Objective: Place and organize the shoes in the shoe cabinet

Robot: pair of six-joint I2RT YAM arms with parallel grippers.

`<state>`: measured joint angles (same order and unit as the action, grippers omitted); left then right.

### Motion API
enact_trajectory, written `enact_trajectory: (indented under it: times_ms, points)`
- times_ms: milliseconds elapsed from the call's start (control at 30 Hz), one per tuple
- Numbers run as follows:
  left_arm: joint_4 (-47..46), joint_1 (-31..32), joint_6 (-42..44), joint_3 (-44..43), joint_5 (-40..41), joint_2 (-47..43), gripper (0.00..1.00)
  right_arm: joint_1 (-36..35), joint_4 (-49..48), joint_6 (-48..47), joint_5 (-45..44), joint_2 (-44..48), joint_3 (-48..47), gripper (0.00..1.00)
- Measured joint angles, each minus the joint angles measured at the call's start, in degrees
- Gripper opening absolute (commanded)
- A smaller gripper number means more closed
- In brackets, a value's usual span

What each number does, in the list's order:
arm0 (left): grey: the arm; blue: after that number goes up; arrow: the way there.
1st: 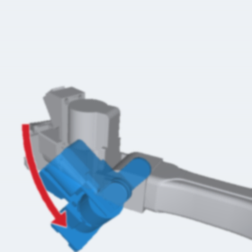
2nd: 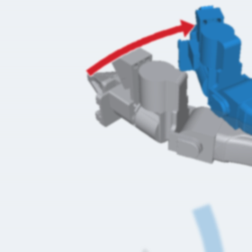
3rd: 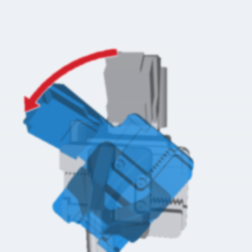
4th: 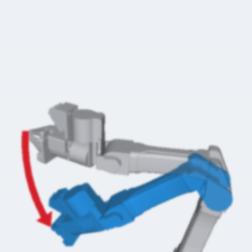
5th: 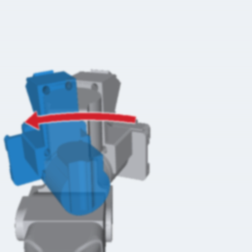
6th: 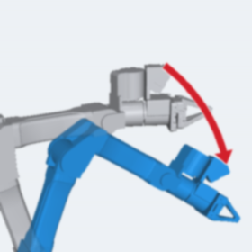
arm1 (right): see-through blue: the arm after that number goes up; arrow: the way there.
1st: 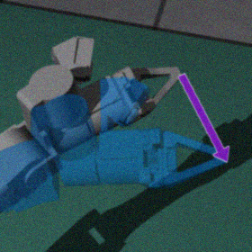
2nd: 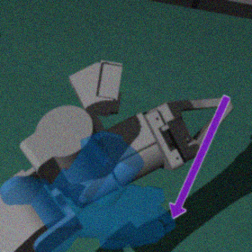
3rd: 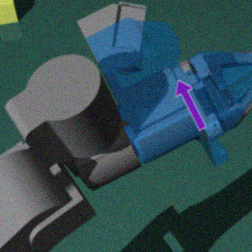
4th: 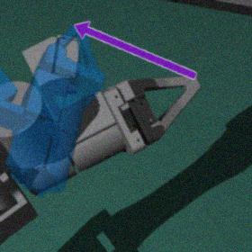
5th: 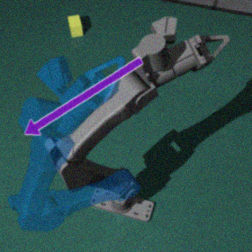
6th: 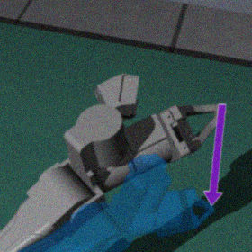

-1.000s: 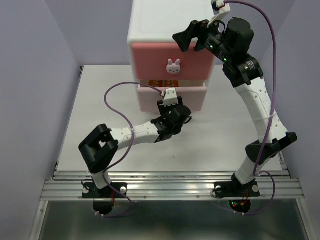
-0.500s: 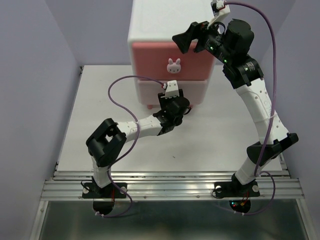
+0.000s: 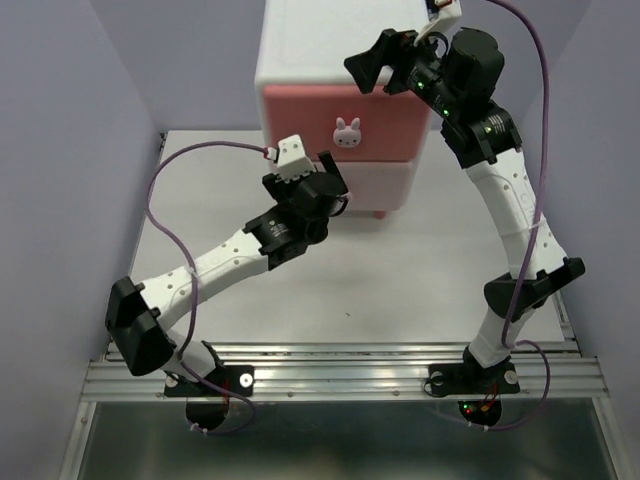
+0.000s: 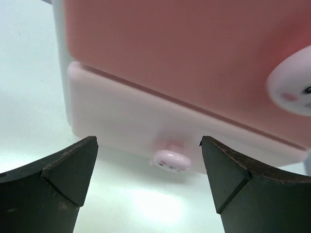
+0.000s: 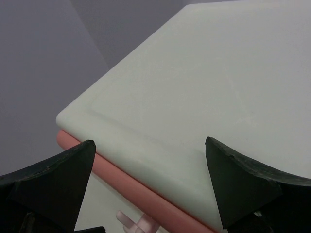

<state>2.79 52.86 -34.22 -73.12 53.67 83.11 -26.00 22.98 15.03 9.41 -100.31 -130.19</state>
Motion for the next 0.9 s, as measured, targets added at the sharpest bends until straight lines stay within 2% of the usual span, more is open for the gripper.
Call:
enact_trajectory:
  times_ms: [167, 300, 367, 467, 533, 600, 733, 800, 900]
  points:
    - [16.5, 0.0, -7.6, -10.1, -2.9, -3.4, 0.99, 0.9, -0.3, 2.1, -8.7, -4.8, -7.3, 1.0]
    - [30.6, -0.5, -14.1, -18.3, -4.1, -3.6, 0.99, 5.0, -1.8, 6.2, -12.7, -10.6, -16.4, 1.0]
    - [37.9, -1.4, -16.0, -23.3, -4.7, -3.6, 0.99, 8.4, -2.4, 9.4, -13.5, -10.7, -16.3, 1.0]
    - [43.9, -5.2, -17.0, -28.2, -6.5, -4.7, 0.99, 15.4, -2.5, 13.5, -14.2, -8.8, -12.5, 1.0]
    - [44.7, -9.5, -15.5, -29.1, -8.3, -6.6, 0.99, 20.3, -0.3, 14.9, -14.1, -7.5, -10.8, 1.0]
    - [45.0, -16.8, -12.7, -29.1, -11.7, -9.2, 0.99, 26.8, 2.0, 17.0, -12.5, -6.9, -10.4, 1.0]
    - [44.7, -34.5, -6.6, -29.1, -20.8, -11.0, 0.99, 37.7, 7.5, 19.7, -9.4, -4.8, -5.8, 1.0]
    - [44.3, -41.5, -4.9, -28.8, -24.5, -10.6, 0.99, 39.9, 10.5, 18.5, -10.1, -2.6, -0.3, 1.0]
    - [42.7, -50.5, -3.3, -25.6, -31.4, -10.3, 0.99, 39.0, 16.4, 16.2, -10.6, 1.6, 9.9, 1.0]
